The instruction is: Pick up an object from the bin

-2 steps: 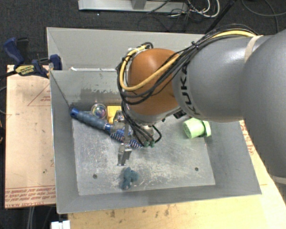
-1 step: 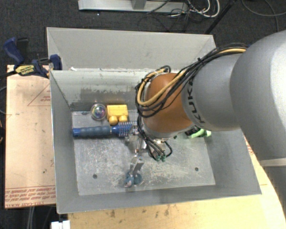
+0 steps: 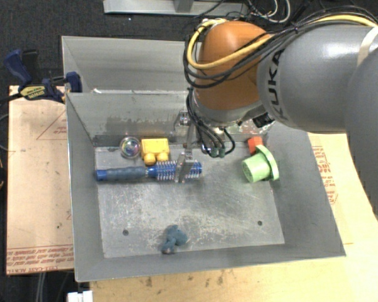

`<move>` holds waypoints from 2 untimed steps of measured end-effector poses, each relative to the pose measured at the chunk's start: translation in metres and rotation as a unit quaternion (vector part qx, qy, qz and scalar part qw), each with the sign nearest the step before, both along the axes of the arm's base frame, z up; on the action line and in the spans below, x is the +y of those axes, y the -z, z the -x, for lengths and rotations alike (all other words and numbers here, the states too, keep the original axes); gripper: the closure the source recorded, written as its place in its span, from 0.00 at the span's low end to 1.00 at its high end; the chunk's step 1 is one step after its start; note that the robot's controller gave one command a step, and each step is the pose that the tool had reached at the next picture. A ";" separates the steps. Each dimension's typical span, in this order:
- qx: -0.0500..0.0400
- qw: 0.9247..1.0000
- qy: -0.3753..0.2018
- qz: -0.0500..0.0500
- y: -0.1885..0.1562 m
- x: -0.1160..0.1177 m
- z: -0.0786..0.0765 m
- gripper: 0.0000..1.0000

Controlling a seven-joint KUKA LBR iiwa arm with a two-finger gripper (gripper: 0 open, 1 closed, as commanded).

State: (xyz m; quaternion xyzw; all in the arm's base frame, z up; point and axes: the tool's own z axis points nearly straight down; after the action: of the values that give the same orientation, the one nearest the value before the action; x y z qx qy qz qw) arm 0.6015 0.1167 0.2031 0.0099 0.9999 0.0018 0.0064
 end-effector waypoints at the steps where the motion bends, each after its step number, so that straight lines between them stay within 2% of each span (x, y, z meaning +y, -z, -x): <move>1: 0.002 0.999 -0.043 -0.001 0.101 0.010 -0.029 0.00; 2: 0.003 0.999 -0.042 -0.001 0.106 0.010 -0.028 1.00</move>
Offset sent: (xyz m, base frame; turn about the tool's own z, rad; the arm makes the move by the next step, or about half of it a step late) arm 0.0318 0.0083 -0.1316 -0.0917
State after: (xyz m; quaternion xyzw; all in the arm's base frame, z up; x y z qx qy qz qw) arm 0.6292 0.1262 0.0970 -0.0316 0.9995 0.0029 0.0036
